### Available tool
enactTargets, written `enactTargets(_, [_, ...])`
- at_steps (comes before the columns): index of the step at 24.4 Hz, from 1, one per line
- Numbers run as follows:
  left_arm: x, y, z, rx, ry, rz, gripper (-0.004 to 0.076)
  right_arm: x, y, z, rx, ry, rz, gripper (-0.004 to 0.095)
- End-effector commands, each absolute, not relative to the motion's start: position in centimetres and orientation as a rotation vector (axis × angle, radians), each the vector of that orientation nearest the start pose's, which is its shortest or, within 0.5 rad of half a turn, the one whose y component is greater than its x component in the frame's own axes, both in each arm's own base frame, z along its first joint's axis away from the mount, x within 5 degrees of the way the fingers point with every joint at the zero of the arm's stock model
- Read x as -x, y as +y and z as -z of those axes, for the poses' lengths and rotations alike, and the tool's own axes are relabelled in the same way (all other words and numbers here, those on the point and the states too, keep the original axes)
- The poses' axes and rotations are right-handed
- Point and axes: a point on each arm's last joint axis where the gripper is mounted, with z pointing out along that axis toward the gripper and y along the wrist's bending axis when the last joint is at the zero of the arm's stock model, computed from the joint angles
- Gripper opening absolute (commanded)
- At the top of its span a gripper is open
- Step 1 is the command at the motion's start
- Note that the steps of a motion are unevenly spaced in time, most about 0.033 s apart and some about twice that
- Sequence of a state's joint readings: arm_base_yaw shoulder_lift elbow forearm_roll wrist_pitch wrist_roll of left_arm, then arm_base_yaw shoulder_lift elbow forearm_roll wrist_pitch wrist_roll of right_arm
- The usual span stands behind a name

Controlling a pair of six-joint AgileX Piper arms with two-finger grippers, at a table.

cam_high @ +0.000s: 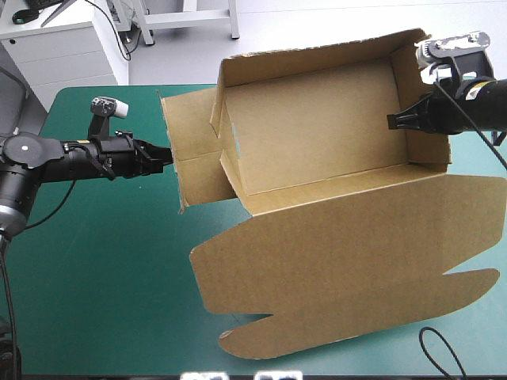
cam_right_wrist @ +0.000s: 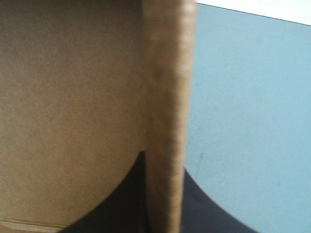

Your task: Fold the box

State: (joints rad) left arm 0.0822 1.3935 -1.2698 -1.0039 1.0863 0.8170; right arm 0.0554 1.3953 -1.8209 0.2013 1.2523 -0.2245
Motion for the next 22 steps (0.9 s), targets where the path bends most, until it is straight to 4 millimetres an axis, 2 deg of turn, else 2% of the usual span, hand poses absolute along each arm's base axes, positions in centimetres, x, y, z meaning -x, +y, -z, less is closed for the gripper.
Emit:
enactTargets(1, [-27.6,-5.8,-39.8,-0.513,2.039,0.940,-0.0008,-24.6,3.2,-50.8,0.318,2.193,-0.207,-0.0019])
enactTargets(6, [-27.0,-7.0,-40.4,-0.572,1.974,1.067,-0.0008,-24.9,3.0,-50.8,0.289,2.192,-0.195,-0.0019])
enactTargets(12, [-26.0,-7.9,-42.5,-0.578,1.772,1.351,-0.0008,-26.0,3.1,-50.0,0.257,2.228,-0.221,-0.0019])
enactTargets(15, [-25.6,-8.3,-42.7,-0.609,1.749,1.385,-0.0008,-27.0,3.3,-49.3,0.246,2.251,-0.254,-0.0019])
enactTargets(19, [-25.2,-9.5,-42.9,-0.660,1.716,1.418,0.0001,-27.3,3.5,-49.1,0.247,2.258,-0.274,-0.0016])
enactTargets(22, [-24.8,-10.5,-43.5,-0.675,1.649,1.484,0.0090,-27.3,3.6,-49.1,0.247,2.257,-0.285,-0.0017])
